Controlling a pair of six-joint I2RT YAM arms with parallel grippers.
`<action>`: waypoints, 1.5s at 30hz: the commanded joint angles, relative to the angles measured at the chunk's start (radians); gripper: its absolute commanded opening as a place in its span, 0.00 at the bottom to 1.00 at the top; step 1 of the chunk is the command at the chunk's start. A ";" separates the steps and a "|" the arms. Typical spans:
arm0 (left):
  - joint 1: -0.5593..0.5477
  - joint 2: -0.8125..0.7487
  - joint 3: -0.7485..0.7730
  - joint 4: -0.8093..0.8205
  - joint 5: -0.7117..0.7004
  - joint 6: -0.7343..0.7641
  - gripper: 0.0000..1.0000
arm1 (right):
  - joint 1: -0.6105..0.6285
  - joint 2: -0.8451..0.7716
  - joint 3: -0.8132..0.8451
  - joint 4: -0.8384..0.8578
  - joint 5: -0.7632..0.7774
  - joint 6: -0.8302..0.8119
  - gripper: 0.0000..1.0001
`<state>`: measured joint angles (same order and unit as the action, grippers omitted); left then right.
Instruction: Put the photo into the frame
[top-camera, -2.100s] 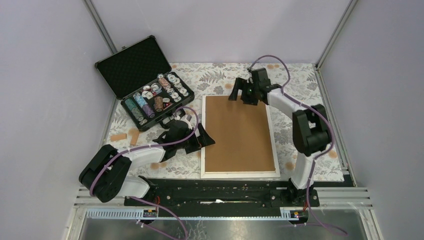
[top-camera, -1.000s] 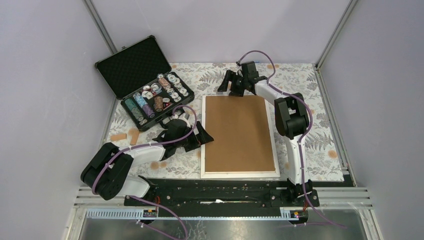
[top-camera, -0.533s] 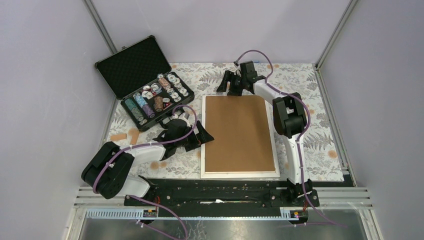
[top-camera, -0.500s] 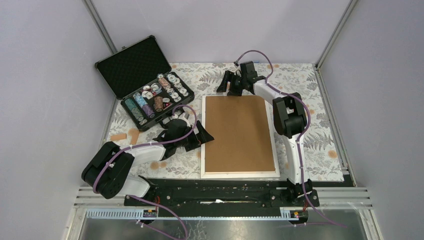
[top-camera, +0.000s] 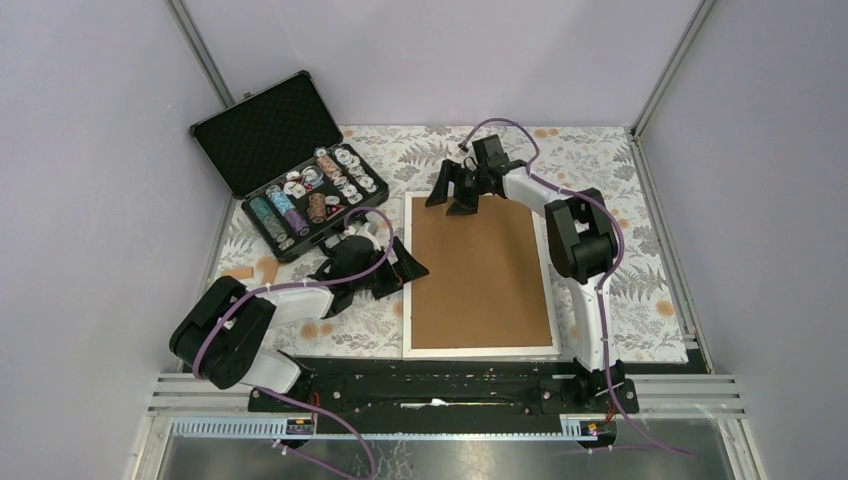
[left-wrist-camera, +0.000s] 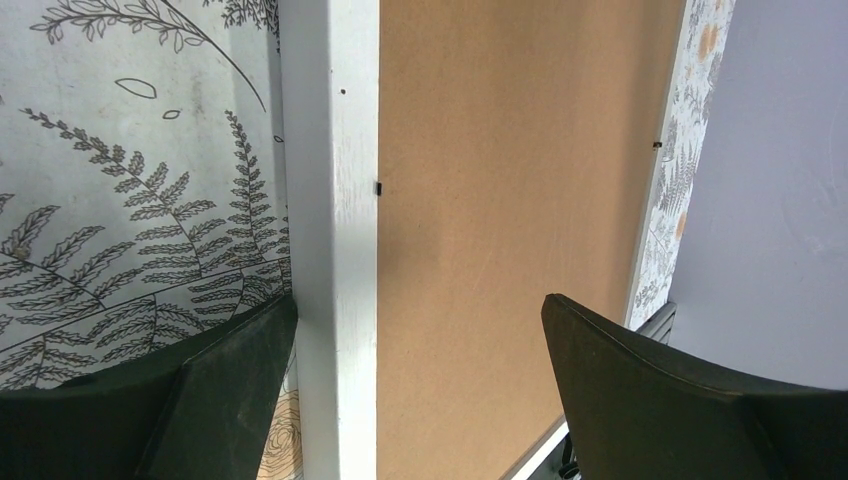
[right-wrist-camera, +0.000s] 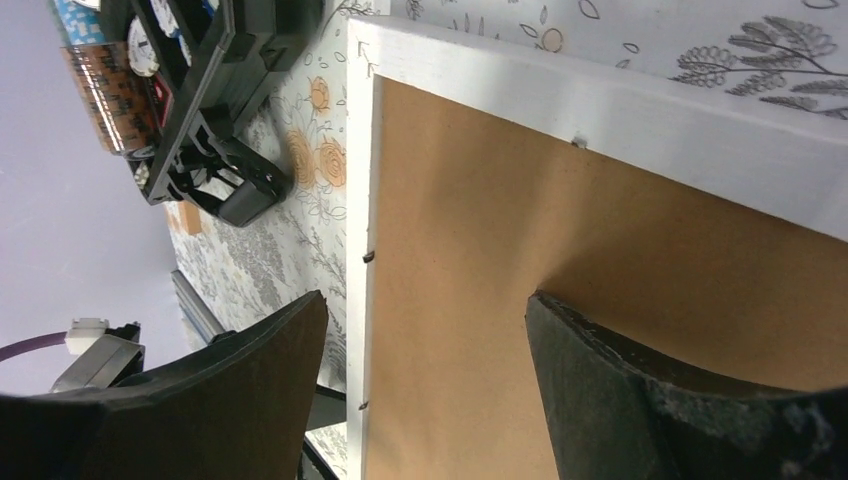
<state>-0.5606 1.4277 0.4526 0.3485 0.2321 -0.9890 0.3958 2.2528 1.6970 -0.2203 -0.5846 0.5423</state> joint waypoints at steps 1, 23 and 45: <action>0.004 -0.003 0.024 -0.084 -0.048 0.039 0.99 | 0.004 -0.107 0.032 -0.093 0.092 -0.076 0.82; -0.152 0.018 0.243 -0.053 0.205 0.169 0.99 | -0.155 -0.924 -1.012 0.123 0.247 -0.061 0.87; -0.082 0.317 0.344 -0.199 0.178 0.243 0.99 | -0.599 -1.125 -1.107 -0.048 0.139 -0.062 0.84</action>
<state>-0.6674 1.6897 0.8097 0.2302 0.4488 -0.8009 -0.0212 1.1435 0.6662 -0.2344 -0.3222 0.4671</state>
